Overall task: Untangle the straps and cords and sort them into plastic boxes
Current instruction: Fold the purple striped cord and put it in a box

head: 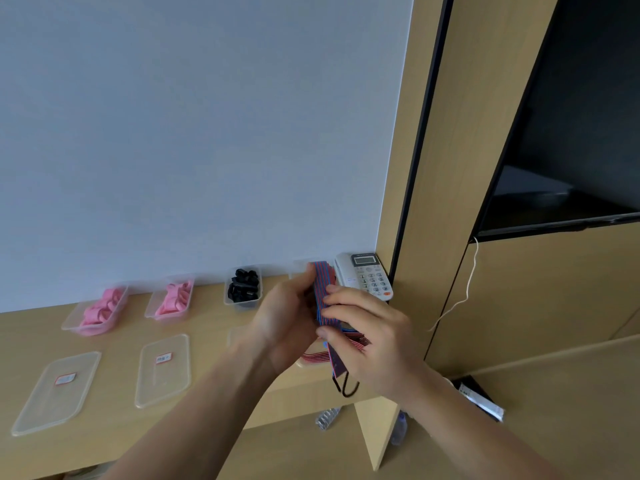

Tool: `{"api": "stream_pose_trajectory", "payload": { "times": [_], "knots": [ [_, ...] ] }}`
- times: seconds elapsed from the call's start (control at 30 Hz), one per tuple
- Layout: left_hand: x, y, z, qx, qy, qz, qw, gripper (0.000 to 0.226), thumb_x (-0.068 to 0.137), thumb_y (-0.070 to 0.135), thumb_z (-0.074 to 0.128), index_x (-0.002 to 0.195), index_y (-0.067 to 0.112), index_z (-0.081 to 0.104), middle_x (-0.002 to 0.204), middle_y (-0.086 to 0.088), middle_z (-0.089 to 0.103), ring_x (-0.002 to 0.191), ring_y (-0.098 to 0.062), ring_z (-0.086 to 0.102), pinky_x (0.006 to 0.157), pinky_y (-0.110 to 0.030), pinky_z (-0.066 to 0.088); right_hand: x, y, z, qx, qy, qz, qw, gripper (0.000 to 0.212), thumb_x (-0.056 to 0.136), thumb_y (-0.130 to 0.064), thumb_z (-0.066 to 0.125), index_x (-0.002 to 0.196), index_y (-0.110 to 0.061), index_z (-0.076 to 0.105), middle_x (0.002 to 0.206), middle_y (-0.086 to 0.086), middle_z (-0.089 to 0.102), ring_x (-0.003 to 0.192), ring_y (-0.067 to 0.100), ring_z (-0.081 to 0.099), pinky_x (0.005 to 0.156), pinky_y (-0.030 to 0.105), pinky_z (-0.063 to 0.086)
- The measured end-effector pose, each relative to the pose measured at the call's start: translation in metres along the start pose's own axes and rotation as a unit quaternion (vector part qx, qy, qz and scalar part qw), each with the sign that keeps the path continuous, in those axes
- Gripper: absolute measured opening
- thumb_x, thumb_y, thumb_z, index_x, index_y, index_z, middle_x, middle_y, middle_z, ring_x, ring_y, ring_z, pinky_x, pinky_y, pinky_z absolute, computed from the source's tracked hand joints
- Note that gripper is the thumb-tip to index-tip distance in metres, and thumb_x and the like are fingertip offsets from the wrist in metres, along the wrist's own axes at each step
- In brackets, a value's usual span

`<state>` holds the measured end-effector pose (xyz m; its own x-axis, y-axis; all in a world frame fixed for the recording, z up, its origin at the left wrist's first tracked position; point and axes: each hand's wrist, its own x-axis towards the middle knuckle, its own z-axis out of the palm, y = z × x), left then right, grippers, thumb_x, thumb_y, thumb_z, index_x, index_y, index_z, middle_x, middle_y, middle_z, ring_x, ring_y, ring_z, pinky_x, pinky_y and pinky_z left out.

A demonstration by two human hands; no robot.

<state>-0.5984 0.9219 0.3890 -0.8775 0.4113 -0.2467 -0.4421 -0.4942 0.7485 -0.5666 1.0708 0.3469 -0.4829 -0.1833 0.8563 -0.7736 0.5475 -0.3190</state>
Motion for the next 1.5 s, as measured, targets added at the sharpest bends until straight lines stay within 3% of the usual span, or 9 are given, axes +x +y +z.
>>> {"api": "stream_pose_trajectory", "payload": {
  "times": [0.17,0.3,0.43,0.67,0.8,1.0,1.13,1.3,1.5],
  "knots": [
    [-0.002,-0.005,0.004,0.052,0.008,0.036,0.998,0.039,0.109,0.026,0.041,0.101,0.003,0.072,0.088,-0.01,0.071,0.084,-0.022,0.068,0.087,-0.04,0.053,0.018,0.001,-0.009,0.038,0.017,0.103,0.994,0.024,0.08,-0.01,0.077,0.104,-0.012,0.074,0.1,-0.006,0.072,0.095,0.007,0.068,0.082,0.03,0.055],
    [-0.012,-0.003,0.011,0.127,-0.004,0.056,0.99,0.033,0.108,0.023,0.041,0.11,0.002,0.067,0.082,-0.006,0.071,0.081,-0.022,0.072,0.08,-0.038,0.058,0.028,0.013,-0.015,0.097,-0.111,0.261,0.954,0.047,0.086,-0.012,0.074,0.13,-0.02,0.063,0.122,-0.012,0.062,0.118,0.004,0.057,0.096,0.034,0.054],
    [-0.016,-0.003,0.011,0.114,-0.011,0.041,0.993,0.051,0.11,0.037,0.033,0.128,-0.002,0.062,0.096,-0.015,0.077,0.116,-0.039,0.068,0.112,-0.058,0.043,0.031,0.013,-0.015,0.18,-0.145,0.321,0.919,0.047,0.089,-0.005,0.071,0.13,-0.029,0.063,0.133,-0.01,0.063,0.128,0.008,0.055,0.102,0.036,0.051],
    [-0.009,-0.013,0.012,0.044,0.022,0.014,0.999,0.056,0.11,0.045,0.029,0.129,0.005,0.064,0.104,-0.012,0.079,0.095,-0.024,0.077,0.069,-0.035,0.062,0.014,-0.005,0.011,0.252,-0.11,0.403,0.873,0.056,0.103,-0.002,0.048,0.151,-0.028,0.035,0.118,-0.043,0.059,0.099,-0.031,0.043,0.083,0.002,0.047],
    [-0.011,-0.012,0.015,0.029,0.041,0.019,0.999,0.053,0.111,0.041,0.031,0.135,0.004,0.061,0.123,-0.014,0.073,0.119,-0.026,0.069,0.091,-0.039,0.055,0.013,-0.008,0.018,0.264,-0.093,0.407,0.869,0.053,0.105,-0.004,0.044,0.153,-0.026,0.034,0.142,-0.031,0.04,0.119,-0.03,0.039,0.106,0.004,0.031],
    [-0.01,-0.009,0.016,0.1,0.018,0.024,0.995,0.056,0.112,0.036,0.028,0.136,-0.007,0.056,0.133,-0.027,0.065,0.132,-0.044,0.056,0.115,-0.062,0.039,0.027,0.006,-0.006,0.243,-0.142,0.389,0.877,0.05,0.092,-0.001,0.064,0.13,-0.033,0.061,0.126,-0.006,0.066,0.12,0.001,0.058,0.08,0.011,0.051],
    [-0.007,-0.013,0.015,0.164,0.017,0.039,0.986,0.045,0.112,0.029,0.032,0.13,0.002,0.063,0.119,-0.012,0.076,0.109,-0.027,0.072,0.105,-0.048,0.052,0.045,0.013,-0.021,0.138,-0.192,0.325,0.916,0.051,0.076,0.004,0.07,0.11,-0.034,0.068,0.111,-0.014,0.072,0.109,0.002,0.064,0.094,0.022,0.049],
    [0.001,-0.017,0.007,0.19,0.026,0.044,0.98,0.049,0.112,0.04,0.032,0.128,0.011,0.068,0.13,-0.014,0.071,0.127,-0.039,0.061,0.115,-0.057,0.041,0.048,0.015,-0.022,0.122,-0.201,0.299,0.925,0.052,0.074,0.004,0.069,0.112,-0.031,0.069,0.111,-0.016,0.072,0.109,0.003,0.065,0.102,0.032,0.05],
    [0.001,-0.022,0.0,0.206,0.06,0.012,0.977,0.053,0.113,0.037,0.029,0.137,0.002,0.059,0.113,-0.026,0.061,0.093,-0.032,0.054,0.076,-0.038,0.045,0.048,0.022,-0.024,0.09,-0.181,0.299,0.933,0.054,0.075,0.003,0.073,0.12,-0.026,0.068,0.115,-0.007,0.07,0.103,0.006,0.067,0.087,0.027,0.055]
  ]
}}
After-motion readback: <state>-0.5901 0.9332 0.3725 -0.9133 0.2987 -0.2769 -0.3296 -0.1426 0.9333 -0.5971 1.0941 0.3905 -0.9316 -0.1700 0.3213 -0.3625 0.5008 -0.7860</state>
